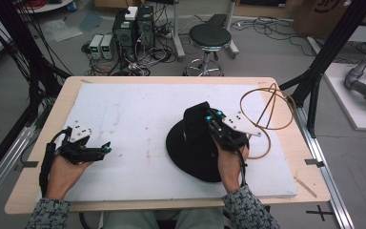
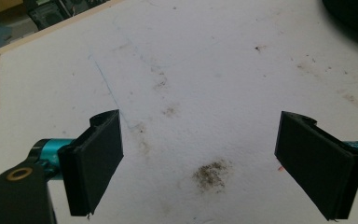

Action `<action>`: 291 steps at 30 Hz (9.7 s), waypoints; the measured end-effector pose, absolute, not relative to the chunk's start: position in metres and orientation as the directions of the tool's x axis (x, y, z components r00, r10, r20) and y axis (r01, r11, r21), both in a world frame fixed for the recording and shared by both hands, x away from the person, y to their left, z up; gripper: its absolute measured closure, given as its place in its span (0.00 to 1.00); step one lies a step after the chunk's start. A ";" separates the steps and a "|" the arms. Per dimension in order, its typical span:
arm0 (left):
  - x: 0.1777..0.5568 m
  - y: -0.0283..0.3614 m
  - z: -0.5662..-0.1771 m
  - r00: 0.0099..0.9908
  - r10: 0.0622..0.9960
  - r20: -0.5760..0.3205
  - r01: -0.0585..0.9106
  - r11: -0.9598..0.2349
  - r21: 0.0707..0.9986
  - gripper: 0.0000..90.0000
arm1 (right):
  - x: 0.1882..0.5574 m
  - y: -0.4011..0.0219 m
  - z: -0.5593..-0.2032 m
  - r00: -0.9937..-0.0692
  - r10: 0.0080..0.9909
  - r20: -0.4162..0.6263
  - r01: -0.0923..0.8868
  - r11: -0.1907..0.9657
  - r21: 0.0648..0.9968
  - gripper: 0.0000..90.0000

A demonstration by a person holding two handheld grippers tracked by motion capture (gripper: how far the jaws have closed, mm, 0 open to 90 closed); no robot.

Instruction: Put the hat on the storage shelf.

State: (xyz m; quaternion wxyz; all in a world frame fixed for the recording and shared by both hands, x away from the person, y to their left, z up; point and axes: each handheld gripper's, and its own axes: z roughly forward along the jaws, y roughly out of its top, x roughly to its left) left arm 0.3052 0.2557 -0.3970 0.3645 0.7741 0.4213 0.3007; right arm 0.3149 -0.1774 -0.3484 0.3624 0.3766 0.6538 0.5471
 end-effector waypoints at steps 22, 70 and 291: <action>0.304 0.261 -0.392 0.450 0.882 0.141 0.421 -0.349 0.837 0.17 | 0.301 -0.162 -0.316 -0.547 0.837 -0.005 0.051 0.040 0.998 0.92; 0.310 0.260 -0.395 0.457 0.880 0.130 0.430 -0.347 0.834 0.17 | 0.286 -0.170 -0.204 -0.624 0.782 -0.013 -0.104 -0.067 0.992 0.92; 0.318 0.245 -0.392 0.500 0.856 0.133 0.415 -0.371 0.831 0.17 | 0.296 -0.193 -0.347 -0.634 0.771 0.066 0.263 0.134 0.955 0.14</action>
